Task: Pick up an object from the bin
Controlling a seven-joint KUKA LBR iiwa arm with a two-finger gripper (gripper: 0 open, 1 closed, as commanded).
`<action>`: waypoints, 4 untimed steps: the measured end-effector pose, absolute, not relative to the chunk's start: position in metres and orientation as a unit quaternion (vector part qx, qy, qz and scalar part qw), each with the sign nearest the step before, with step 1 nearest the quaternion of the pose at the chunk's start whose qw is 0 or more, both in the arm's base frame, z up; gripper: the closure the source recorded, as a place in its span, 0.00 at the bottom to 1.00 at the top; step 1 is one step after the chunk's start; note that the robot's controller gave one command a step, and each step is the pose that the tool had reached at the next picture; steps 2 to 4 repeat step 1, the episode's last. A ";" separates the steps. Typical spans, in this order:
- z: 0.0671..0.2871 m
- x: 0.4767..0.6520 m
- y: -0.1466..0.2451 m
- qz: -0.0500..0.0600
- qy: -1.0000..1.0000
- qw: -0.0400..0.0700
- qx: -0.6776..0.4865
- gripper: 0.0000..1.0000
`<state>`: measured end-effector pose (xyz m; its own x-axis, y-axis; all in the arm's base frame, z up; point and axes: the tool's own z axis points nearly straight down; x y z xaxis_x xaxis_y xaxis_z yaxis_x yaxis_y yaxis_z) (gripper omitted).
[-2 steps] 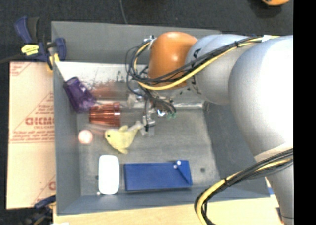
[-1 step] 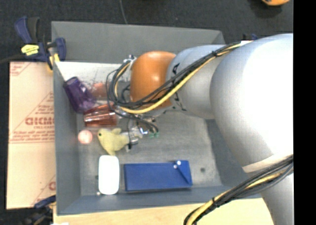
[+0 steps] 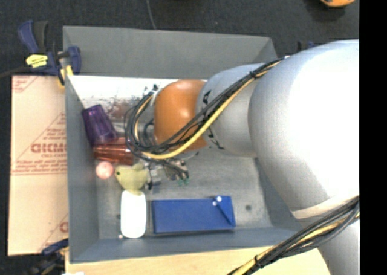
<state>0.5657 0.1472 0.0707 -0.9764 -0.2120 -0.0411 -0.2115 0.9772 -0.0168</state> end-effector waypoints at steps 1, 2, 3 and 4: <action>0.071 0.566 0.147 -0.006 0.994 0.021 -0.107 1.00; 0.071 0.566 0.147 -0.006 0.994 0.021 -0.107 1.00; 0.071 0.566 0.147 -0.006 0.994 0.021 -0.107 1.00; 0.071 0.566 0.147 -0.006 0.994 0.021 -0.107 1.00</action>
Offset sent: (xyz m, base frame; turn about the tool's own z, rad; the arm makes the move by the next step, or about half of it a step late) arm -0.0059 0.0234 0.1233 -0.0046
